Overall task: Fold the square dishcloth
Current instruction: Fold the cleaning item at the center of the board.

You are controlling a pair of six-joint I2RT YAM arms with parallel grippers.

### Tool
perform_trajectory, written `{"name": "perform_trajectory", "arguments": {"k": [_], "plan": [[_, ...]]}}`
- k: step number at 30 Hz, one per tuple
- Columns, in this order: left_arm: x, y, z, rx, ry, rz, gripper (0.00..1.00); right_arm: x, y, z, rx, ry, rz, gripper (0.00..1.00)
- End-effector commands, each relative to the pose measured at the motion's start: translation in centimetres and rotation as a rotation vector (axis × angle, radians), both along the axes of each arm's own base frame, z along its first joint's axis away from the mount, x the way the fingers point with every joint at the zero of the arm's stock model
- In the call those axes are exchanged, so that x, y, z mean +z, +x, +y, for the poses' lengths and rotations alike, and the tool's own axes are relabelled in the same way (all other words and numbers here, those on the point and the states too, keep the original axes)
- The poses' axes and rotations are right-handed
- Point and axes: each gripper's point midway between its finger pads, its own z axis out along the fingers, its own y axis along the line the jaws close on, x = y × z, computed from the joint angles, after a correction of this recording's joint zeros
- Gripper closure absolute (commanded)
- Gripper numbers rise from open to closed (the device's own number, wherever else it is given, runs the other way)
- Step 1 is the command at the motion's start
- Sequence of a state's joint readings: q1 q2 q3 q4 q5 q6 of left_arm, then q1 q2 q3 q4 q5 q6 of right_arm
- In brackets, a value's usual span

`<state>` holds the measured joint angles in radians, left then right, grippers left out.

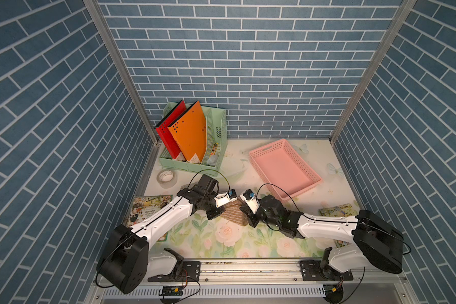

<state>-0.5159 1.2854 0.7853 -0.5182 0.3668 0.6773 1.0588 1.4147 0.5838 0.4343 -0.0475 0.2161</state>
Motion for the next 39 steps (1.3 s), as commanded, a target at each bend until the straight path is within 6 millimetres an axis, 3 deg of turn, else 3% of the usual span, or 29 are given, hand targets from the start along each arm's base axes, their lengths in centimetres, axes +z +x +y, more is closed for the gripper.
{"name": "perform_trajectory", "arguments": {"k": [1,3,5,6,9,12,18,24,29,31,36,37,39], "plan": [[-0.2,-0.5,0.3,-0.032,0.031,0.011,0.90,1.3,0.1,-0.4,-0.045,0.072,0.042,0.69],[-0.2,-1.2,0.2,-0.063,0.031,0.036,0.93,1.7,0.4,-0.8,-0.068,0.104,0.062,0.43],[-0.1,-1.6,0.1,-0.081,0.028,0.051,0.95,2.5,0.3,-0.8,-0.058,0.170,0.095,0.09],[0.0,-1.7,0.0,-0.086,0.024,0.054,0.95,2.9,0.0,-0.5,-0.029,0.201,0.113,0.02],[0.2,-1.6,-0.2,-0.092,0.015,0.059,0.95,3.2,-1.3,1.1,0.079,0.239,0.151,0.00],[0.3,-1.6,-0.4,-0.099,0.017,0.059,0.95,2.5,-2.0,2.4,0.155,0.228,0.182,0.03],[0.6,-1.3,-0.8,-0.111,0.019,0.052,0.95,1.8,-2.0,4.1,0.210,0.217,0.196,0.31],[0.6,-1.5,-1.1,-0.136,0.025,0.059,0.95,1.9,-1.3,4.4,0.210,0.199,0.145,0.51],[1.2,-0.5,-1.5,-0.116,0.013,0.029,0.94,1.1,-1.7,4.5,0.220,0.188,0.193,0.89],[1.7,-0.2,-1.7,-0.110,0.003,0.020,0.92,0.7,-2.1,4.0,0.210,0.189,0.217,0.99],[2.1,0.3,-2.3,-0.105,-0.012,0.033,0.91,0.0,-2.5,2.4,0.162,0.175,0.253,0.96],[2.1,0.3,-2.3,-0.104,-0.013,0.036,0.91,0.0,-2.6,2.4,0.167,0.180,0.260,0.89],[2.1,0.5,-2.5,-0.104,-0.017,0.037,0.91,0.0,-2.7,2.4,0.164,0.184,0.269,0.67]]}}
